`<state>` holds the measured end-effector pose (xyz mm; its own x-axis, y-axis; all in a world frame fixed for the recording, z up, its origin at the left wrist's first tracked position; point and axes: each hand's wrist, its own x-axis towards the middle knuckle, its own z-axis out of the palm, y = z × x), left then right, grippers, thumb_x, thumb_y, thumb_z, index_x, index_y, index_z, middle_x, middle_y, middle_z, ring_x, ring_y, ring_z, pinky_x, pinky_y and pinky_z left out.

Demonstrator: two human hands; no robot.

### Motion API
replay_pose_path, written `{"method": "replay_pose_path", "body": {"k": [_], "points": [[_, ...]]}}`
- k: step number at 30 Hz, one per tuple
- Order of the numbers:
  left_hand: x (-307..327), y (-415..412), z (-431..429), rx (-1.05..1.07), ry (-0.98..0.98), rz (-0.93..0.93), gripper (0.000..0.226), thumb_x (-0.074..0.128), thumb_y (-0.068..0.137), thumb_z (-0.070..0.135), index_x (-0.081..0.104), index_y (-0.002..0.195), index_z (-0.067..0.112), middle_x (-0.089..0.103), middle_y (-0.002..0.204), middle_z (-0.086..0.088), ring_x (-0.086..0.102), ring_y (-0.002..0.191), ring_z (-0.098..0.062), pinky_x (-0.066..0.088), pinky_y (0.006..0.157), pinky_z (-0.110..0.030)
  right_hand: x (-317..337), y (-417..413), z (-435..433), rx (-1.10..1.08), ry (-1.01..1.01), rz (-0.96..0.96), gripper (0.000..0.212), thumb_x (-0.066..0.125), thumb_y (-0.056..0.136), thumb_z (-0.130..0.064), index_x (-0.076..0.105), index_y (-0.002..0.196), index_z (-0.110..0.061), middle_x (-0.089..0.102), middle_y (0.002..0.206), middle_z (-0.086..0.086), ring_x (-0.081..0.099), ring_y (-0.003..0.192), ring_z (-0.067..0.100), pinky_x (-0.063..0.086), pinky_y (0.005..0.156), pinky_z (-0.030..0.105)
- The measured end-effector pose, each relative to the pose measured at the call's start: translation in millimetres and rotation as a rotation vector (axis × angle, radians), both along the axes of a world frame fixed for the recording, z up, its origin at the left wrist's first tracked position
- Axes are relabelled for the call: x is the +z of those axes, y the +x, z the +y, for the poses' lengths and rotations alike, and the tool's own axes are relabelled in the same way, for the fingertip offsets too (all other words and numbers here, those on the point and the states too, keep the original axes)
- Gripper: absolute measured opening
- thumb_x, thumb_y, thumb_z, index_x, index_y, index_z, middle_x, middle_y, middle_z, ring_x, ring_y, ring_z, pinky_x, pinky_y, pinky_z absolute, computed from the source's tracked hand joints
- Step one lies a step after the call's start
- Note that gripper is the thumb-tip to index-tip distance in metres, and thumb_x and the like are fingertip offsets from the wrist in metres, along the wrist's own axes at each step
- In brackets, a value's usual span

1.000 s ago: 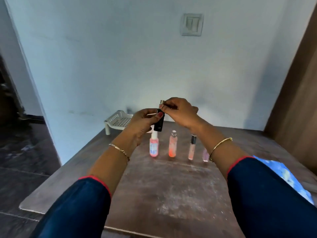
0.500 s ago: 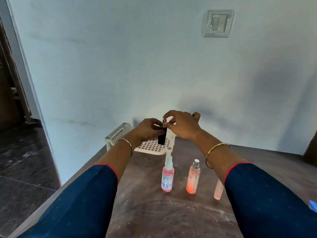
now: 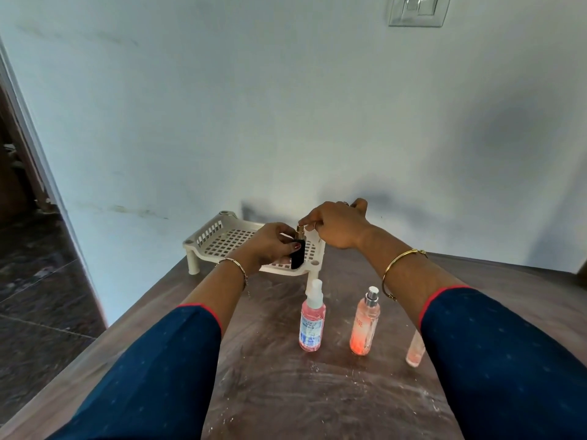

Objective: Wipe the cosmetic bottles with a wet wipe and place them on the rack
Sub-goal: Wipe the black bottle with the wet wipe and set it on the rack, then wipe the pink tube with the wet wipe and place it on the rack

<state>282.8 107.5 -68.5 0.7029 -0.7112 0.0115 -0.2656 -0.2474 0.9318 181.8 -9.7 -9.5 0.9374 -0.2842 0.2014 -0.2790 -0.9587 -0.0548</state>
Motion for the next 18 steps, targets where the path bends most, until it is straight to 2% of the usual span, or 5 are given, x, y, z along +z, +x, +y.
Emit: {"method": "replay_pose_path", "body": {"k": [1, 4, 9, 13, 18], "points": [[0.1, -0.1, 0.7, 0.006, 0.004, -0.011, 0.036, 0.061, 0.088, 0.0, 0.05, 0.123, -0.003, 0.062, 0.115, -0.024, 0.062, 0.072, -0.016, 0.054, 0.054, -0.018, -0.2, -0.7, 0.4, 0.001, -0.002, -0.012, 0.048, 0.036, 0.095, -0.01, 0.057, 0.125, -0.042, 0.06, 0.125, -0.015, 0.047, 0.12, 0.017, 0.019, 0.089, 0.04], [3.6, -0.6, 4.8, 0.013, 0.054, -0.074, 0.047, 0.067, 0.086, 0.006, 0.048, 0.129, 0.003, 0.063, 0.119, -0.019, 0.063, 0.091, -0.023, 0.054, 0.072, -0.028, 3.3, -6.3, -0.1, -0.008, 0.015, -0.061, 0.054, 0.037, 0.092, -0.005, 0.053, 0.129, -0.041, 0.063, 0.121, -0.017, 0.047, 0.123, 0.014, 0.017, 0.087, 0.039], [33.9, -13.4, 13.3, 0.109, 0.027, -0.214, 0.065, 0.077, 0.077, 0.015, 0.045, 0.133, 0.01, 0.057, 0.127, -0.013, 0.059, 0.104, -0.022, 0.05, 0.082, -0.028, 23.0, -34.0, -0.8, -0.034, 0.056, -0.111, 0.049, 0.036, 0.091, -0.007, 0.059, 0.122, -0.038, 0.065, 0.114, -0.018, 0.049, 0.118, 0.012, 0.018, 0.092, 0.04], [68.7, -45.1, 18.2, 0.126, -0.028, -0.273, 0.056, 0.074, 0.081, 0.014, 0.048, 0.131, 0.011, 0.056, 0.129, -0.013, 0.057, 0.111, -0.023, 0.05, 0.088, -0.034, 38.6, -65.1, 6.1, -0.047, 0.053, -0.166, 0.042, 0.039, 0.094, -0.011, 0.06, 0.12, -0.037, 0.066, 0.114, -0.017, 0.049, 0.118, 0.014, 0.018, 0.092, 0.04], [89.1, -106.3, 17.2, 0.073, -0.04, -0.356, 0.044, 0.07, 0.084, 0.018, 0.053, 0.124, 0.01, 0.061, 0.121, -0.01, 0.059, 0.106, -0.021, 0.049, 0.082, -0.029, 44.4, -114.9, 16.3, -0.057, 0.079, -0.21, 0.041, 0.039, 0.093, -0.01, 0.061, 0.119, -0.034, 0.067, 0.116, -0.013, 0.052, 0.117, 0.015, 0.021, 0.095, 0.041]]}}
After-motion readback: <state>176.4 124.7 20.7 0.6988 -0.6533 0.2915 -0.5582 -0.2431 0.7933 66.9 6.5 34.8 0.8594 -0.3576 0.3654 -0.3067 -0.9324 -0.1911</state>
